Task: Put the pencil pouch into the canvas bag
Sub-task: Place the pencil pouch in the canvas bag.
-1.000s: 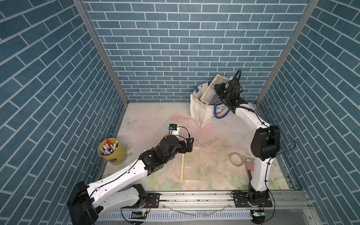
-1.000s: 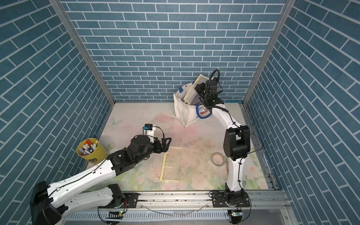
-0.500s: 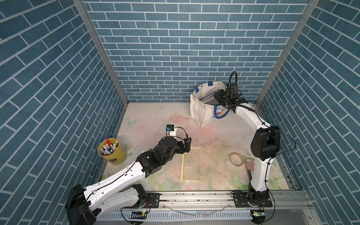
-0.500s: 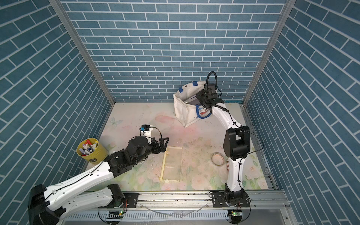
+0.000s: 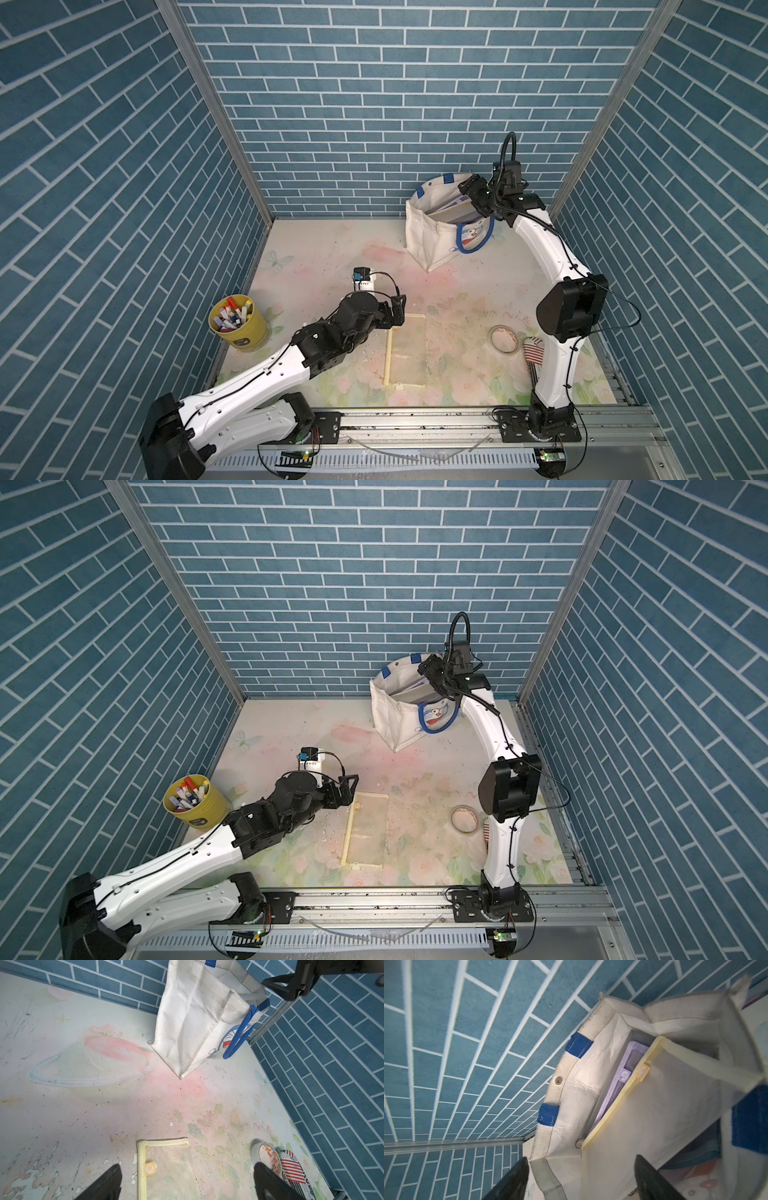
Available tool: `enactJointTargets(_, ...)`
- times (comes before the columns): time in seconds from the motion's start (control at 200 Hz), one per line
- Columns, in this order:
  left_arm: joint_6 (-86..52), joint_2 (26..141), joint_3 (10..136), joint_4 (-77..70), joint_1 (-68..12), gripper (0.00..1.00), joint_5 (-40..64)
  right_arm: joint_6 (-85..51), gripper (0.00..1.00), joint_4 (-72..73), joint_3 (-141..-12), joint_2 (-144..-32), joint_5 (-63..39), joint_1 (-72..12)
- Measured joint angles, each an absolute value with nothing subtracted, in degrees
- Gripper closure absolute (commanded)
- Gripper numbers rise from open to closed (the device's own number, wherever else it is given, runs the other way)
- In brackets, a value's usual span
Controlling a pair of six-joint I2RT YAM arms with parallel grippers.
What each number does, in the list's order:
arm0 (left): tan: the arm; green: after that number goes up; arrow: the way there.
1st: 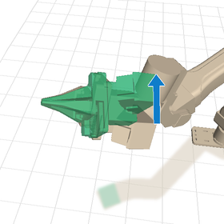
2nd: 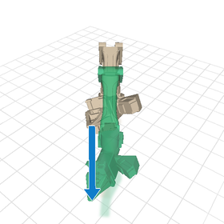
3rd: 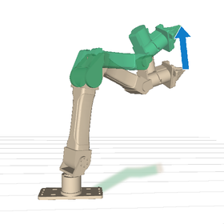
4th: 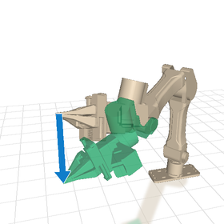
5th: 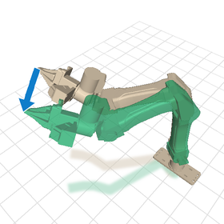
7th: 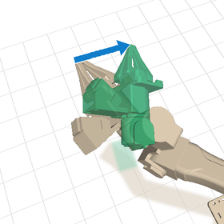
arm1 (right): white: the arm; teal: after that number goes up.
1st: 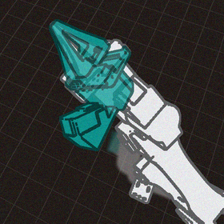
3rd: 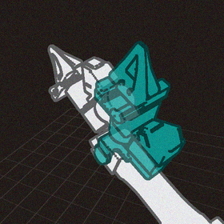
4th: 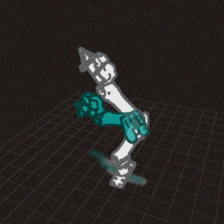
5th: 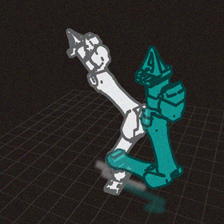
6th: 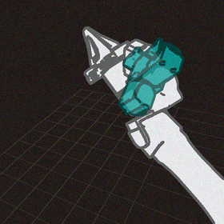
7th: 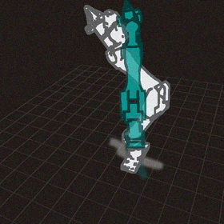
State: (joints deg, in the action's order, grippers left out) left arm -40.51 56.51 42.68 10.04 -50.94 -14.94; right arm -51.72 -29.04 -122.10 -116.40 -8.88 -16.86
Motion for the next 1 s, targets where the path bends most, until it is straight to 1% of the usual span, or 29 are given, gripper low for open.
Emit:
enactJointTargets(0.41,-42.22,56.18,42.24,12.36,-50.94,0.01,-15.94,-47.03,0.28,-35.55,-125.69,-116.97,-10.63,-16.86)
enactJointTargets(0.565,-42.72,55.96,42.24,12.88,-50.94,0.01,-16.47,-44.77,0.29,-37.95,-129.69,-120.36,-10.57,-16.86)
enactJointTargets(0.745,-43.00,55.16,42.22,13.21,-50.94,0.01,-16.93,-41.91,0.30,-42.59,-137.12,-128.01,-10.31,-16.86)
enactJointTargets(0.875,-43.13,54.52,42.06,13.45,-50.94,0.01,-17.15,-40.88,0.30,-45.58,-139.02,-131.68,-10.13,-16.67)
enactJointTargets(1.0,-43.31,54.11,42.02,14.09,-50.94,0.01,-17.61,-40.36,0.30,-47.13,-139.81,-132.86,-10.20,-16.49)
